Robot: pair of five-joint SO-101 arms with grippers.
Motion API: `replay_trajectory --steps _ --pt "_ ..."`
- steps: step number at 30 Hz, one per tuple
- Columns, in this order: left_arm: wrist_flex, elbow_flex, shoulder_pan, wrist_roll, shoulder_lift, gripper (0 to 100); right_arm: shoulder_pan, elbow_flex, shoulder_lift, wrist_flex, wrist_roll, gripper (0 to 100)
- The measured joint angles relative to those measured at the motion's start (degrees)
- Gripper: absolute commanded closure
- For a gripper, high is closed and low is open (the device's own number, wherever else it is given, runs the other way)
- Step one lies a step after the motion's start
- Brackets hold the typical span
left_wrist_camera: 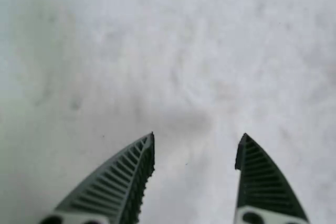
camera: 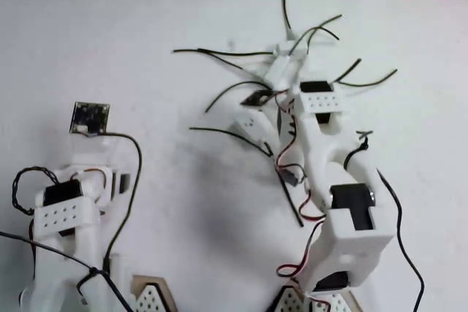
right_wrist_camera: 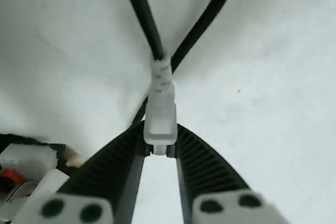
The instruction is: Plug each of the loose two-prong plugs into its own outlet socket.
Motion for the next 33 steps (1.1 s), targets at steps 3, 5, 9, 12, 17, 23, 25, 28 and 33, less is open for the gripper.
replay_trajectory --steps 3,5,9,12,17,23,25,28,33 --pt "0.0 0.0 0.0 0.0 0.0 75 1.05 -2.2 1.49 2.81 0.0 98.1" --pt "0.0 0.0 0.0 0.0 0.0 75 1.14 -2.64 2.99 3.34 0.0 97.8" --pt "0.0 0.0 0.0 0.0 0.0 75 0.62 -2.99 6.07 3.69 0.0 89.0" --pt "0.0 0.0 0.0 0.0 0.0 75 0.79 -3.16 7.03 3.69 0.0 83.4" --pt "0.0 0.0 0.0 0.0 0.0 75 -0.35 -3.16 7.03 3.69 0.0 83.0" --pt "0.0 0.0 0.0 0.0 0.0 75 -1.76 -3.43 7.03 3.69 0.0 82.9" --pt "0.0 0.0 0.0 0.0 0.0 75 -1.76 -4.84 7.03 3.69 0.0 82.9" --pt "0.0 0.0 0.0 0.0 0.0 75 -1.58 -7.56 7.56 3.69 -2.55 82.8" --pt "0.0 0.0 0.0 0.0 0.0 75 -2.02 -9.14 10.81 3.69 -4.84 82.9"
